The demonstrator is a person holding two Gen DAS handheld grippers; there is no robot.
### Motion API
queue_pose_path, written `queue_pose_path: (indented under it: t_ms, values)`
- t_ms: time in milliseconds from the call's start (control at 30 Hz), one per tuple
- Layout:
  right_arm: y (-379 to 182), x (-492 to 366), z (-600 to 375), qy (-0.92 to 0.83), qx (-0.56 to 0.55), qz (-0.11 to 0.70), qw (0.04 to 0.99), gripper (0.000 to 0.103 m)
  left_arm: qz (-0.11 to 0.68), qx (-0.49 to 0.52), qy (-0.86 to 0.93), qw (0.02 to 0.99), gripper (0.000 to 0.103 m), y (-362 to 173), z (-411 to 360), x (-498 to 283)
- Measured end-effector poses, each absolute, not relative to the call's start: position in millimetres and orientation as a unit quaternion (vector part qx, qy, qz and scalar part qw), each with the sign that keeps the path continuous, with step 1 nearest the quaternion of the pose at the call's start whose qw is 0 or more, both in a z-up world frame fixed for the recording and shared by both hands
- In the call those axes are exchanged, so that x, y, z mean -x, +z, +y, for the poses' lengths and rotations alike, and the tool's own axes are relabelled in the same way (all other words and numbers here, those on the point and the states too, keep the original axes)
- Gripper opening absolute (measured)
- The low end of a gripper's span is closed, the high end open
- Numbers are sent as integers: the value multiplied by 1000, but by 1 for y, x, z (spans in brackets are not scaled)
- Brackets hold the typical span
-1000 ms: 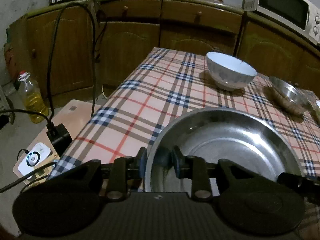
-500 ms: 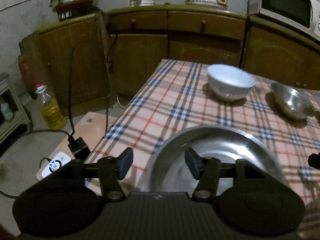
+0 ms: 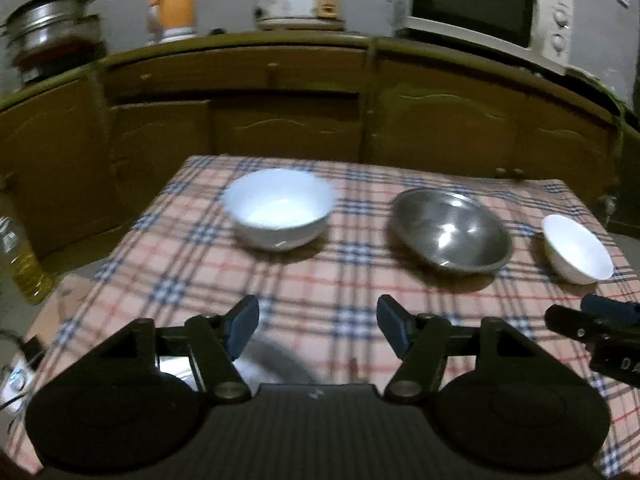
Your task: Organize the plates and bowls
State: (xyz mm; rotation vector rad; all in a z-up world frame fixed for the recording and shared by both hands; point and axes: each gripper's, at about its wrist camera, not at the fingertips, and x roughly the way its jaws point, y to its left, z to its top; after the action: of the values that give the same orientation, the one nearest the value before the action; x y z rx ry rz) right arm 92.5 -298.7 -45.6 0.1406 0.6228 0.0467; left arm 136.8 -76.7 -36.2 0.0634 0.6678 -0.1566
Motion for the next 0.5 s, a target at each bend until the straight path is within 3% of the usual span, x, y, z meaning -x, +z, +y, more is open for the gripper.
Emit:
queue_pose_path:
  t_ms: [500]
  values:
    - [-79, -202, -369, -5, -107, 343, 933, 66, 361, -26, -90, 928, 72, -72, -147, -249]
